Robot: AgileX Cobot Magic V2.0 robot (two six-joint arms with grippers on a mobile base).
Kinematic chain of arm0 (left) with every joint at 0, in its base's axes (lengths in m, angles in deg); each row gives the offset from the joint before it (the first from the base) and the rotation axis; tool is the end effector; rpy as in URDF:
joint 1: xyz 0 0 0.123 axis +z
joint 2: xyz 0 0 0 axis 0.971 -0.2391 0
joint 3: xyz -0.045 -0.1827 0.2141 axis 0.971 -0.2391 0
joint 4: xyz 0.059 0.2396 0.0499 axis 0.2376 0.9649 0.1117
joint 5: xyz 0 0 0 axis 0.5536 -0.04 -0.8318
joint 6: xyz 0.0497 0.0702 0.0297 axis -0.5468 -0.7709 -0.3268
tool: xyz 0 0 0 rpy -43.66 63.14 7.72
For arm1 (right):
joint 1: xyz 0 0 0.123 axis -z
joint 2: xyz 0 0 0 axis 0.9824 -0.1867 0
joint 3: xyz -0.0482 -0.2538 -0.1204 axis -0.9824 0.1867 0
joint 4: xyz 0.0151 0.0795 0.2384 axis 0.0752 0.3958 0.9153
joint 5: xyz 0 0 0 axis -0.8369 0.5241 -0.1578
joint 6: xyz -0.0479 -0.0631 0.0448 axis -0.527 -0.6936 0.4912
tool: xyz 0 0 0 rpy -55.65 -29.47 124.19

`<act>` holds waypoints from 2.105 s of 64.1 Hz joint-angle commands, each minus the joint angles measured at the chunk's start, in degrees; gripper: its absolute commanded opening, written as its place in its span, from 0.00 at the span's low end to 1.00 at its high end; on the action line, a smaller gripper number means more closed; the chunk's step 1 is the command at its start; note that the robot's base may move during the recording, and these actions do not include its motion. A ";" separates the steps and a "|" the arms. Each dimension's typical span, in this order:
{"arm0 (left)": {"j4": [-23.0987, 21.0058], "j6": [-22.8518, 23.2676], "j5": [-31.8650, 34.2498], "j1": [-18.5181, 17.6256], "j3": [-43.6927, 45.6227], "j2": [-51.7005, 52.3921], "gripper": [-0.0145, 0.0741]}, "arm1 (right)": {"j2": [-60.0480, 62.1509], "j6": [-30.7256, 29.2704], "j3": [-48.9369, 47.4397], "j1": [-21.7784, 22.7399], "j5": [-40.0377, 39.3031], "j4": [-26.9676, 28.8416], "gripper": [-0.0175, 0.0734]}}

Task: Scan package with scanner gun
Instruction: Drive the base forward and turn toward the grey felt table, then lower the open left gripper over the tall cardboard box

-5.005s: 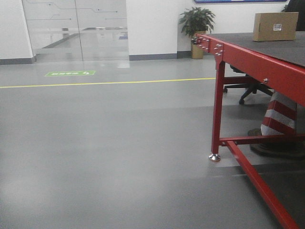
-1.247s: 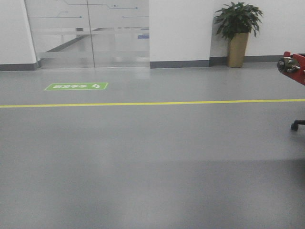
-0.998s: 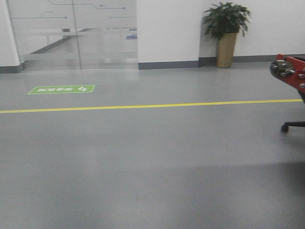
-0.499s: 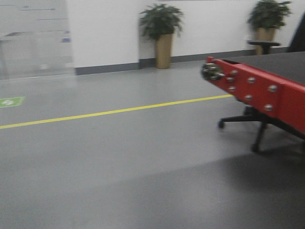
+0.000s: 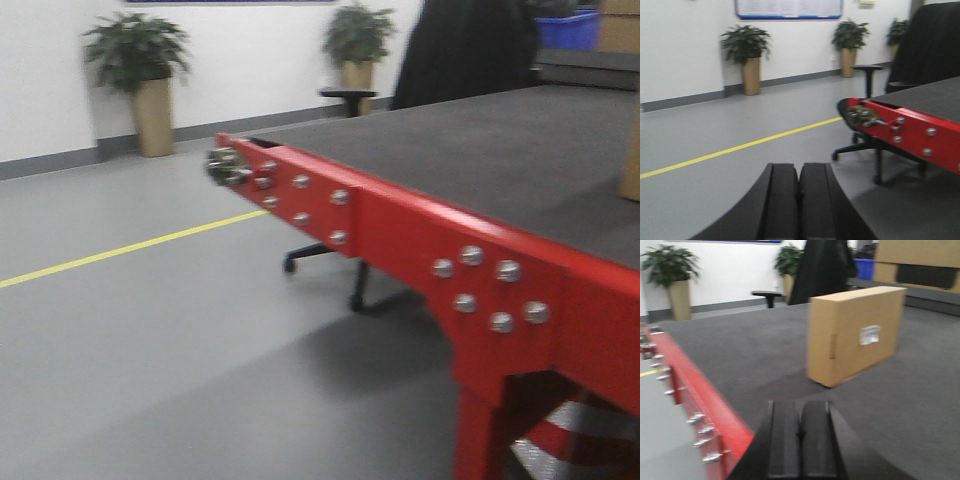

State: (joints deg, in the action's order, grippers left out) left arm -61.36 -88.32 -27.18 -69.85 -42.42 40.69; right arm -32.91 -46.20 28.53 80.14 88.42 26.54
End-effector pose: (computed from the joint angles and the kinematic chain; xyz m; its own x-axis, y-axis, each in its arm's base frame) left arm 0.0565 0.0059 0.2081 0.0289 0.0534 -0.9982 -0.1078 0.9929 0.0500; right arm 0.0568 -0.0004 0.2029 -0.0239 0.0427 -0.9988 0.0103 0.9990 0.0425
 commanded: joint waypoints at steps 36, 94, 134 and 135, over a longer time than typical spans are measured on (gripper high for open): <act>-0.47 -0.01 0.69 -0.35 0.11 0.20 0.04 | 0.13 0.03 -0.06 0.18 -1.18 -0.55 0.03; -0.47 -0.01 0.69 -0.42 0.11 0.20 0.04 | 0.13 0.03 -0.06 0.01 -1.18 -0.55 0.03; -0.47 -0.01 0.69 -0.42 0.11 0.20 0.04 | 0.13 0.03 -0.06 -2.21 -1.18 -0.55 0.03; -0.47 -0.01 0.69 -0.42 0.11 0.20 0.04 | 0.13 0.03 -0.06 -2.21 -1.18 -0.55 0.03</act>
State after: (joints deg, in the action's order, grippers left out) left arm -61.36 -88.32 -27.18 -69.85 -42.42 40.69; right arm -32.91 -46.20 28.53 77.85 88.42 26.54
